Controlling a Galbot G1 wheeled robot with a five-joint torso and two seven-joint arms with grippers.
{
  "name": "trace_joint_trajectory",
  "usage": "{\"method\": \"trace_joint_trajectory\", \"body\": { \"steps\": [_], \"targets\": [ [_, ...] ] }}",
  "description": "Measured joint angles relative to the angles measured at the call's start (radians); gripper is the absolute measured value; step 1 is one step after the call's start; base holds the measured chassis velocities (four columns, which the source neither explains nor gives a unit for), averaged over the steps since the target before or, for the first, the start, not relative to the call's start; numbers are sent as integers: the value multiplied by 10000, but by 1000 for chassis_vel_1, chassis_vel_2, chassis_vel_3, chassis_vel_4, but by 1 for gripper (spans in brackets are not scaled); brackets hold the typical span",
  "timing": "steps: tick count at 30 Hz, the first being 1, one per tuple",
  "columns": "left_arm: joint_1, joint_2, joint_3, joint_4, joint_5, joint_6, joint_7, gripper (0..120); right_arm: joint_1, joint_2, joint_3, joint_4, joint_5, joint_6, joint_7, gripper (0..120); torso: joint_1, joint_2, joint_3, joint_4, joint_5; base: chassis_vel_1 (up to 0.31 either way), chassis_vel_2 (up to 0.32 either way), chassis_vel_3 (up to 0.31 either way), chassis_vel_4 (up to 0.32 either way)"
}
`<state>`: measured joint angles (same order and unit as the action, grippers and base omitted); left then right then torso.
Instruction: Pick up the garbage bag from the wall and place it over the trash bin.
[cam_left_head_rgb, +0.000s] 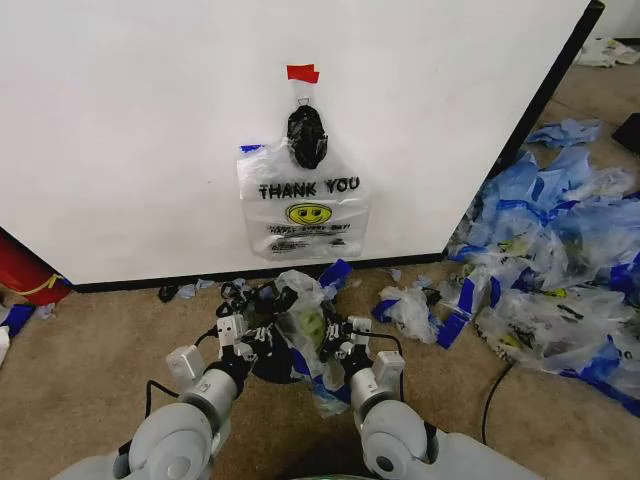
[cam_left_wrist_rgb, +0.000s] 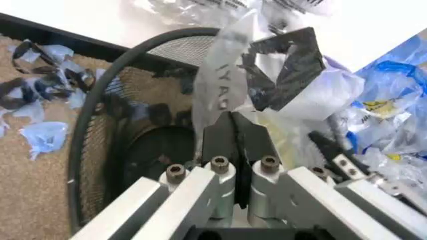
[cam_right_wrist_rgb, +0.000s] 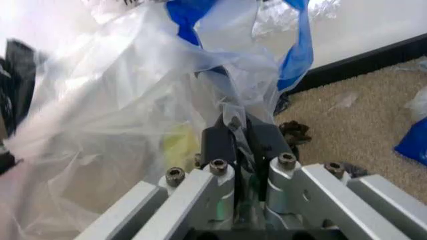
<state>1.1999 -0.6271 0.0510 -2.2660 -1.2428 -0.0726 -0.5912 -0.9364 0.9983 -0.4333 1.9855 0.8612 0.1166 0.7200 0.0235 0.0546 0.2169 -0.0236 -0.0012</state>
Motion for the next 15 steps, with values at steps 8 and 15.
{"method": "trace_joint_trajectory", "body": {
  "steps": [8,15],
  "targets": [
    [324,74,-395,121,196,-49,-230,0,-205,-152,332,191,53,63,-87,0,0,0,0,0,0,0,0,0,0],
    [695,138,-794,254,732,85,-658,0,-419,-390,616,463,108,129,-185,0,0,0,0,0,-2,0,0,0,0]
  ]
}}
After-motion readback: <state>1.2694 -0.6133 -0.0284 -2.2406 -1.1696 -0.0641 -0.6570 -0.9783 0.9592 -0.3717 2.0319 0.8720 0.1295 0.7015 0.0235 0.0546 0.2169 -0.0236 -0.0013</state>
